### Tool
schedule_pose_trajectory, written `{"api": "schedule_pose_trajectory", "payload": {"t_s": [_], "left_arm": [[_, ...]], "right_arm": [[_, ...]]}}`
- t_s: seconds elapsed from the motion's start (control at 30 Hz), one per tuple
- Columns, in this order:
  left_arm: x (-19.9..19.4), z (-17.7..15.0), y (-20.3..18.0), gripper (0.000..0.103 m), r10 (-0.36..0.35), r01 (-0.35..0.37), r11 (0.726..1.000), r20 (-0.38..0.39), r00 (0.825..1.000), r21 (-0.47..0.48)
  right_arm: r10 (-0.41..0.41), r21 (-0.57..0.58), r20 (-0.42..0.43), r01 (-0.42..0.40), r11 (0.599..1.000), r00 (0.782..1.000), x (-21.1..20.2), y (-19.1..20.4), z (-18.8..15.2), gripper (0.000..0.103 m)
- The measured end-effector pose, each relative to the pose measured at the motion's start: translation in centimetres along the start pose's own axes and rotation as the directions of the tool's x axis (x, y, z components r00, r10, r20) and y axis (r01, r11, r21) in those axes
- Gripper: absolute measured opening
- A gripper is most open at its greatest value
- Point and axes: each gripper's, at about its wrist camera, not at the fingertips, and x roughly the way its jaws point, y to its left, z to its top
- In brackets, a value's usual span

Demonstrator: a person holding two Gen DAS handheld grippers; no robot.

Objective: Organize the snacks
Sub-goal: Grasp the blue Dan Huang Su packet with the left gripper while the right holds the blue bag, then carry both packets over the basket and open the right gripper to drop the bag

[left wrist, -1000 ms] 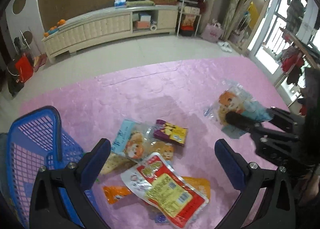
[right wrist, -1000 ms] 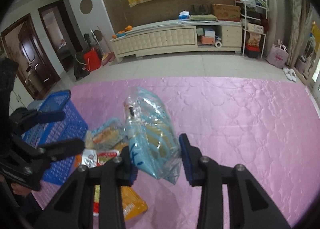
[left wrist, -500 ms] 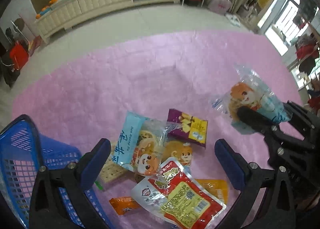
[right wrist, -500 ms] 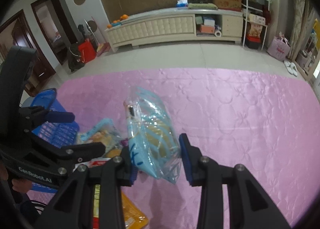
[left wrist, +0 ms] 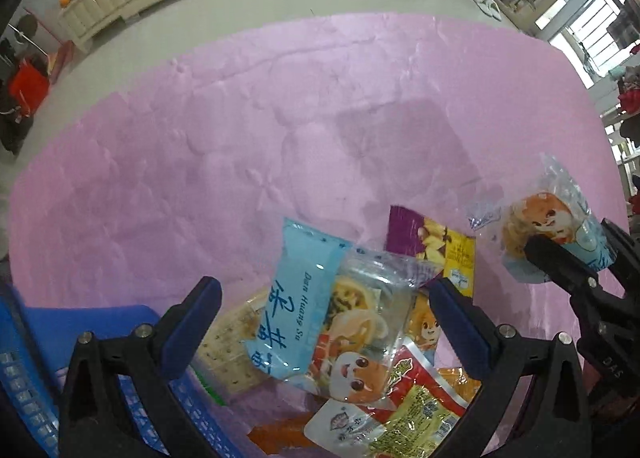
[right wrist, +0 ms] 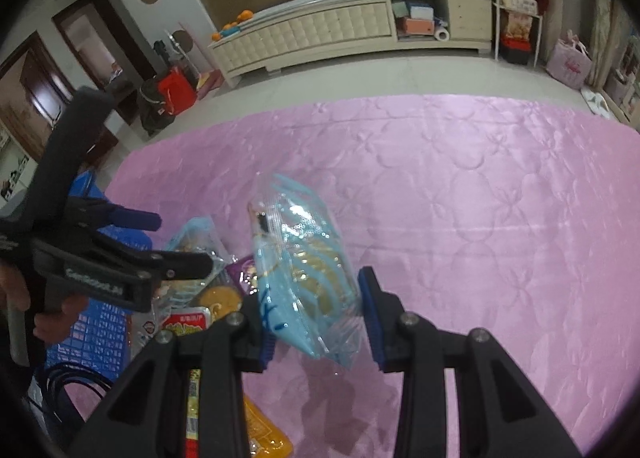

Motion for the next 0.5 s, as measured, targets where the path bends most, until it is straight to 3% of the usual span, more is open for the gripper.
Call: {"api": "schedule_pose_trajectory", "payload": {"t_s": [0.17,0.33,0.5], "left_arm": [[1.5,-0.4,0.2,0.098,-0.014,0.015,1.0,-0.021,1.0,0.027],[2.3,-0.8,-0.6,0.065,-0.014,0.016,0.998,-0.051,0.999,0.057],[2.0,-1.3,-0.6,0.062,-0.009,0.011,0.999,-0.041,0.999,0.039]], "right_arm": [[-0.003,-0.012,-0.016,0.002,1.0,1.0,0.6,0.6,0.2,0.042],[-0.006,-0.028,-0.037,0.005,1.0,0.999,1.4,1.1,0.1,0.042],[-0.027,-0.044,-0.04,0.026,0.999,0.999,1.4,1.6,0.1,0.042]]}}
